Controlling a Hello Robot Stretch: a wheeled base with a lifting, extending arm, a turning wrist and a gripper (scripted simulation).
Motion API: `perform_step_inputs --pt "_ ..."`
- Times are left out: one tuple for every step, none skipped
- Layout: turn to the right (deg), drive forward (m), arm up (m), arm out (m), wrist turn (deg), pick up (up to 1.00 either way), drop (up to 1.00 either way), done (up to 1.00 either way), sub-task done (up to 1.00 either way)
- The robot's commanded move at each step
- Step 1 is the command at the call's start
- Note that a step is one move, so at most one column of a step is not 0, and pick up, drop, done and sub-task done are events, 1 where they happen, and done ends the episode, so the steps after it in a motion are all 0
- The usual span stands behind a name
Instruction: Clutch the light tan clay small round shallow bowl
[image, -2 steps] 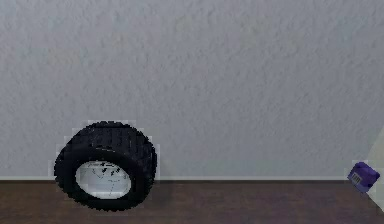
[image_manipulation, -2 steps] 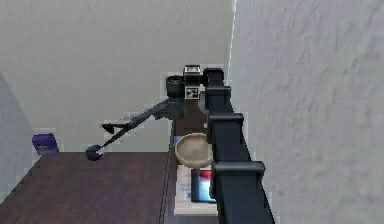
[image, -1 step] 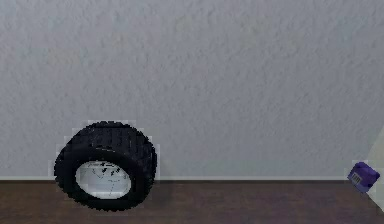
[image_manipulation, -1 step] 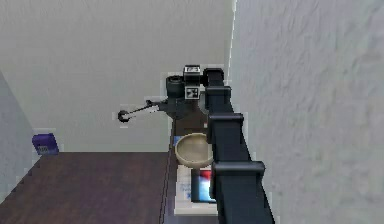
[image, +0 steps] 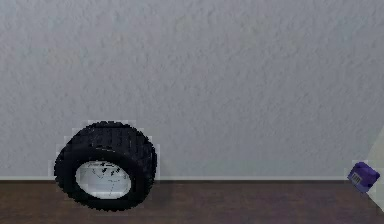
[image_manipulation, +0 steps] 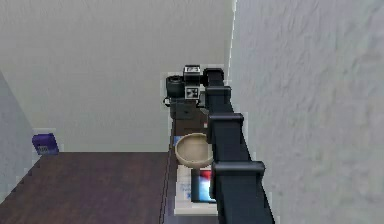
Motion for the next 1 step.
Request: perform_step_inputs --pt "0.0 0.0 0.0 0.0 12.0 0.0 0.0 0.0 0.0"
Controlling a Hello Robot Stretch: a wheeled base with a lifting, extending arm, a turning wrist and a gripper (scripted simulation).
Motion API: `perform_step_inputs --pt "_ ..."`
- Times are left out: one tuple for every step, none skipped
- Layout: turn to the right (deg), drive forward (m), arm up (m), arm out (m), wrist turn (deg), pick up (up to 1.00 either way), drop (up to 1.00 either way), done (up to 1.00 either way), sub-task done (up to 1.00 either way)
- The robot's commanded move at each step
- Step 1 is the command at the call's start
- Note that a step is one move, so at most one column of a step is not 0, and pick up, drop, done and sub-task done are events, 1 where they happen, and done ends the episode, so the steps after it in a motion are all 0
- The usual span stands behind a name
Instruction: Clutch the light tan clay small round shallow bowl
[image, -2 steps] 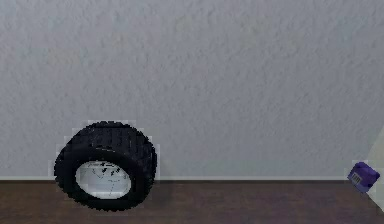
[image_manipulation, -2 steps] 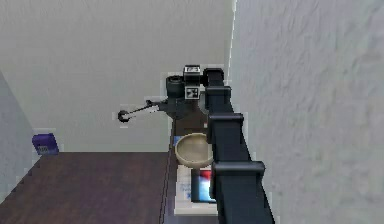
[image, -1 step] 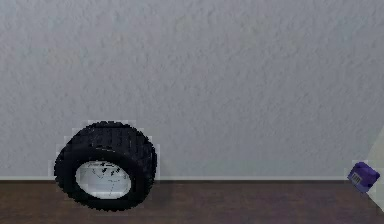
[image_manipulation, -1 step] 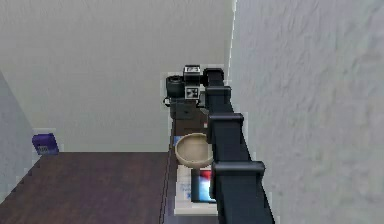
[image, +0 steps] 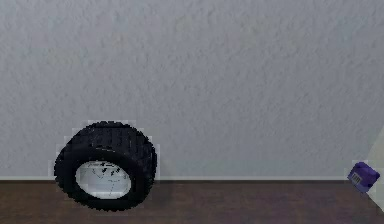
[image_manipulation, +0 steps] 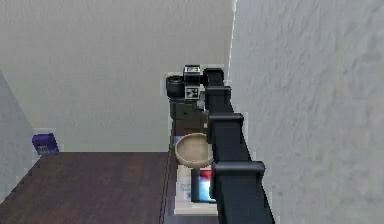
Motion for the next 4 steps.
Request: perform_step_inputs --pt "0.0 0.0 -0.3 0.0 0.0 0.0 0.0 0.0 0.0" --pt "0.0 0.0 0.0 0.0 0.0 1.0 0.0 0.0 0.0" --pt "0.0 0.0 0.1 0.0 0.0 0.0 0.0 0.0 0.0" --pt "0.0 0.0 0.0 0.0 0.0 0.0 0.0 1.0 0.0"
